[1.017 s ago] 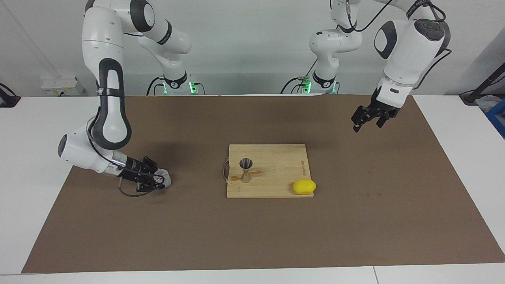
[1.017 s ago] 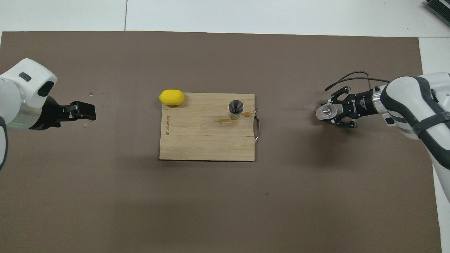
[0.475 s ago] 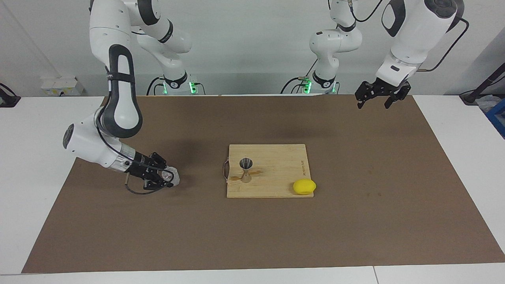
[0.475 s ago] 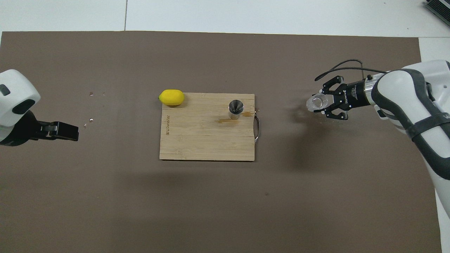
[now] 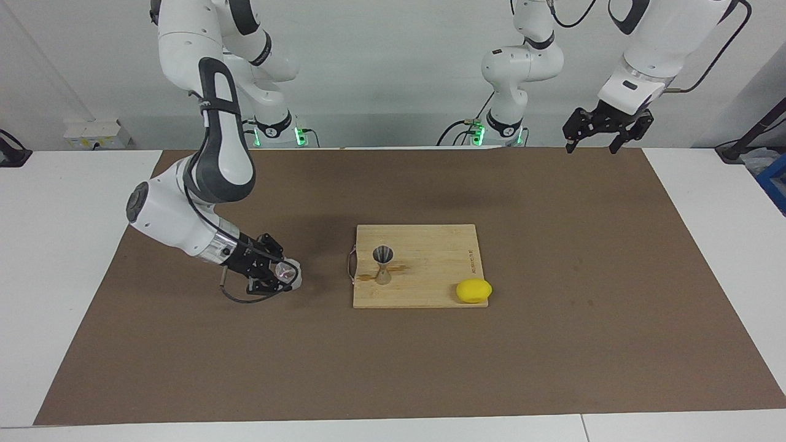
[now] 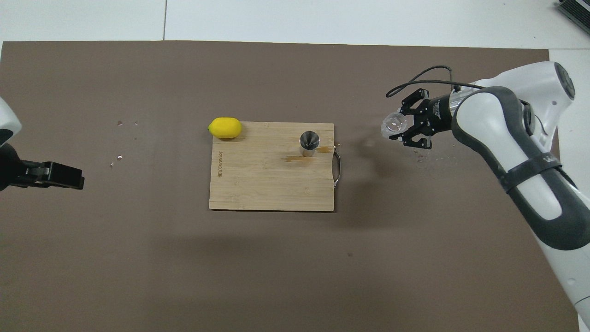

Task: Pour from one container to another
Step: 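Lift the glass cup and carry it above the metal cup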

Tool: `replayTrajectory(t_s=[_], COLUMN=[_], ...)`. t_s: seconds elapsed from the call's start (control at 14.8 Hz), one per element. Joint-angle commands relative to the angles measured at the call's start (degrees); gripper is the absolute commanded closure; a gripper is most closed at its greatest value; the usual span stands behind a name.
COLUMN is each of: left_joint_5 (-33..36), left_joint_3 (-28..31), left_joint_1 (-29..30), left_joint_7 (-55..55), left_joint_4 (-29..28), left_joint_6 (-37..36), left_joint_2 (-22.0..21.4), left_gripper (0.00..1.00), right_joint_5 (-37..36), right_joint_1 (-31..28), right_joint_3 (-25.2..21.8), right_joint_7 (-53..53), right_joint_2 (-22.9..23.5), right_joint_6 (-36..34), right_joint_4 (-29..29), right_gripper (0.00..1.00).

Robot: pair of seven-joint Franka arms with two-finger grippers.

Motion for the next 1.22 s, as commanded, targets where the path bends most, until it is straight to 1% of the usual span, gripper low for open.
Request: replayTrajectory(t_s=[0.0,0.14,0.34,0.54,0.68,0.75,0.88,1.15], left_joint_5=[1.0,1.0,1.0,1.1,1.0,1.0,1.0,1.0], left_joint_3=[-0.3,0.2,5.8,5.4,3.0,2.9,2.8,2.8], left_joint_1=[0.6,-0.4,-5.9,-4.7,-2.6,-2.4,-2.4,-2.4], left_joint_7=[0.9,0.8,0.8,0.9,0.9,1.0,0.9,0.9], left_joint_4=[0.8,0.7,0.9,0.9,0.9,0.9,1.0,0.8], left_joint_6=[-1.0,-1.2,-1.6,-1.2,-1.3,-1.3,-1.1,-0.7], left_joint_2=[0.1,0.1,0.1,0.2,0.2,0.2,0.2,0.1], left_gripper=[0.0,0.0,0.0,0.0,0.0,0.0,0.0,0.0], right_joint_5=[-4.6,-9.0,-12.9,-17.5,-22.6,-23.9,-27.1,-37.3], right_joint_1=[3.2,5.7,9.2,12.6,15.0,15.7,17.6,20.9], right_joint_3=[-0.1,0.0,0.0,0.0,0.0,0.0,0.0,0.0], right_joint_7=[7.4,12.5,19.5,25.4,29.1,30.1,30.5,30.8], right_joint_2=[-0.3,0.2,1.3,2.4,2.9,3.1,3.2,3.2], right_joint_6=[0.9,0.9,1.0,0.9,0.8,0.8,0.7,-1.3], right_joint_4=[2.2,4.1,6.5,9.4,10.5,11.0,11.6,12.7], right_gripper=[1.0,1.0,1.0,1.0,1.0,1.0,1.0,1.0])
